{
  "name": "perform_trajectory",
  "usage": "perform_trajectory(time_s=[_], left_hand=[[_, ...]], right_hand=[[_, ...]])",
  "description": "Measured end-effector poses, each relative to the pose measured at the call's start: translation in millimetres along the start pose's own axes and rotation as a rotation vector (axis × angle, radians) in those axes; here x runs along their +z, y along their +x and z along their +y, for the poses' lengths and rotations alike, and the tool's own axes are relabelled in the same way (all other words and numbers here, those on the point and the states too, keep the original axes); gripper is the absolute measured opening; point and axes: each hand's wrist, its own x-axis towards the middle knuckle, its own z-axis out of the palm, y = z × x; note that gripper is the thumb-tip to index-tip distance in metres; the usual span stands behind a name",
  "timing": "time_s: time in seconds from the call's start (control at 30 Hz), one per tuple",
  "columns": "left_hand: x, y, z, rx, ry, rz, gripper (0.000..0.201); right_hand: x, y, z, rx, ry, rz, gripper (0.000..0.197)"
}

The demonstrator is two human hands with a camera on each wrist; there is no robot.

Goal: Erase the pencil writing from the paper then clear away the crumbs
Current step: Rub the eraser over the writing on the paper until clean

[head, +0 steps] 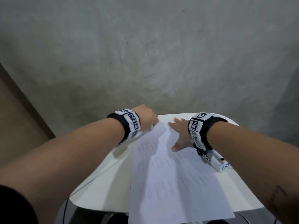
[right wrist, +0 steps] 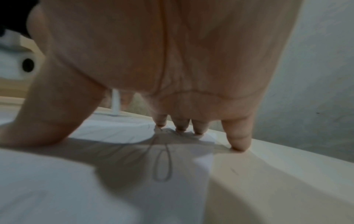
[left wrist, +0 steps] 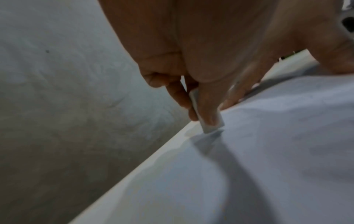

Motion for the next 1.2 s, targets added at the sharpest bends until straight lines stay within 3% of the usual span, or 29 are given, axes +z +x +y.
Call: perform_trajectory(time_s=[0.13, 0.33, 0.57, 0.73, 0.93, 1.1, 1.2], left_hand=[[-2.7, 2.7, 23.6, 0.001, -0.026, 0.115, 0.021], [15.9, -24.4, -7.0, 0.024, -0.002, -0.045, 0.018], [3.9, -8.7, 20.5, 0.009, -0.044, 0.098, 0.020], [15.2, -31.6, -3.6, 0.026, 0.020, -0.045, 0.019], [-8.0, -6.3, 32.7, 0.028, 0.028, 0.080, 0.025], [12.4, -32.5, 3.1, 0.061, 0.053, -0.020, 0.019], [1.0, -24.9, 9.1, 0.035, 0.044, -0.013, 0.019]], right_hand=[[-1.9, -2.8, -1.9, 0.003, -0.030, 0.004, 0.120], [2.4, -1.0, 0.1, 0.003, 0.013, 0.010, 0.123], [1.1, -2.4, -2.6, 0.025, -0.035, 0.010, 0.121], [-0.3, -4.8, -5.1, 0.031, -0.009, 0.012, 0.119], [-1.9, -8.6, -6.1, 0.020, -0.024, 0.003, 0.127], [-3.1, -10.1, -6.2, 0.026, -0.014, 0.018, 0.120], [-2.2, -9.6, -7.2, 0.026, -0.007, 0.022, 0.119]])
